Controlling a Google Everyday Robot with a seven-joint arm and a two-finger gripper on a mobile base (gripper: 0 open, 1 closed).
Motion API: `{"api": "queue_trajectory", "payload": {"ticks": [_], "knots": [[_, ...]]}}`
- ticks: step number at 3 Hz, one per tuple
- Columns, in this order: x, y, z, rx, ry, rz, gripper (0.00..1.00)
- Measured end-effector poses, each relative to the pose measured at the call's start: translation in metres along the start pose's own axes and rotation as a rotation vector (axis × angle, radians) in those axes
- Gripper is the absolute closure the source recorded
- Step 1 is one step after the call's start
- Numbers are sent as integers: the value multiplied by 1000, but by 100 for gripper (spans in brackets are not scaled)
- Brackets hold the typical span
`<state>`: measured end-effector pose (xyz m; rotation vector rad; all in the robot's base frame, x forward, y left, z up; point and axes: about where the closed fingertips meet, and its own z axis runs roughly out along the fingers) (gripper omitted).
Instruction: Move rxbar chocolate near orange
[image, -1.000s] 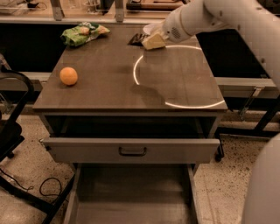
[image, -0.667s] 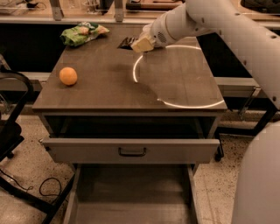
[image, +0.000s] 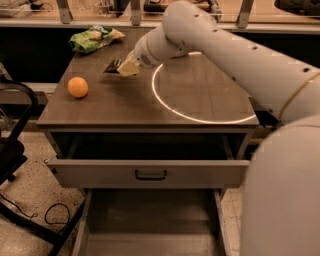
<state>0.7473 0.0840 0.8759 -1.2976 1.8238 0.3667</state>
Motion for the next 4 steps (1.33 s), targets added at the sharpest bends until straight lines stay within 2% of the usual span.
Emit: {"api": "queue_trajectory", "payload": {"ticks": [1,2,4], "knots": [[-8,1,32,-42,16,-10,100],[-10,2,35,-45,13,-11,82],[-9,6,40,-54,15,-12,36]]}}
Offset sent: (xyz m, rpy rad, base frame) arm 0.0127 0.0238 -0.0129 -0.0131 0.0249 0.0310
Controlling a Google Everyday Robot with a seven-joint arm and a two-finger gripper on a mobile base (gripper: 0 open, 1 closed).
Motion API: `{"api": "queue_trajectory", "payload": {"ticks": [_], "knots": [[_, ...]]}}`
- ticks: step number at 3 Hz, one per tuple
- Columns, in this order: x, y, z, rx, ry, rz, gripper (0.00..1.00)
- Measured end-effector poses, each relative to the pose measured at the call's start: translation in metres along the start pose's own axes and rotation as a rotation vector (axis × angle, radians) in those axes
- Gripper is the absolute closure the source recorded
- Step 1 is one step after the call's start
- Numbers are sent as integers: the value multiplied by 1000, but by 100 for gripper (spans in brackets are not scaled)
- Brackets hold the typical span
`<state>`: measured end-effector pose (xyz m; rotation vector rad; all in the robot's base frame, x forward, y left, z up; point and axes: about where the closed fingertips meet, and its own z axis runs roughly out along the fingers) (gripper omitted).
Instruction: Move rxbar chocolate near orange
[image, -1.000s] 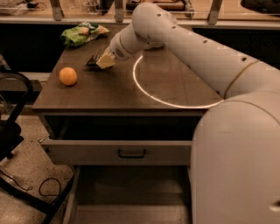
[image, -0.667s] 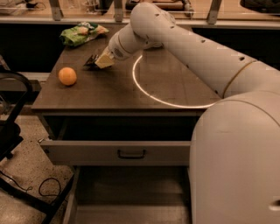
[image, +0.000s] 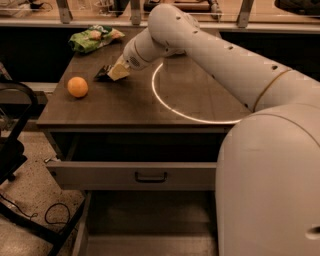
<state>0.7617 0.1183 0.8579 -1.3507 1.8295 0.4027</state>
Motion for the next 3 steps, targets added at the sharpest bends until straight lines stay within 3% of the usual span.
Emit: {"api": "queue_trajectory", "payload": {"ticks": [1,2,3], "knots": [[0,2,3,-4,1,0,13],[1,3,5,-9,2,0,0],[1,3,5,-9,2,0,0]]}}
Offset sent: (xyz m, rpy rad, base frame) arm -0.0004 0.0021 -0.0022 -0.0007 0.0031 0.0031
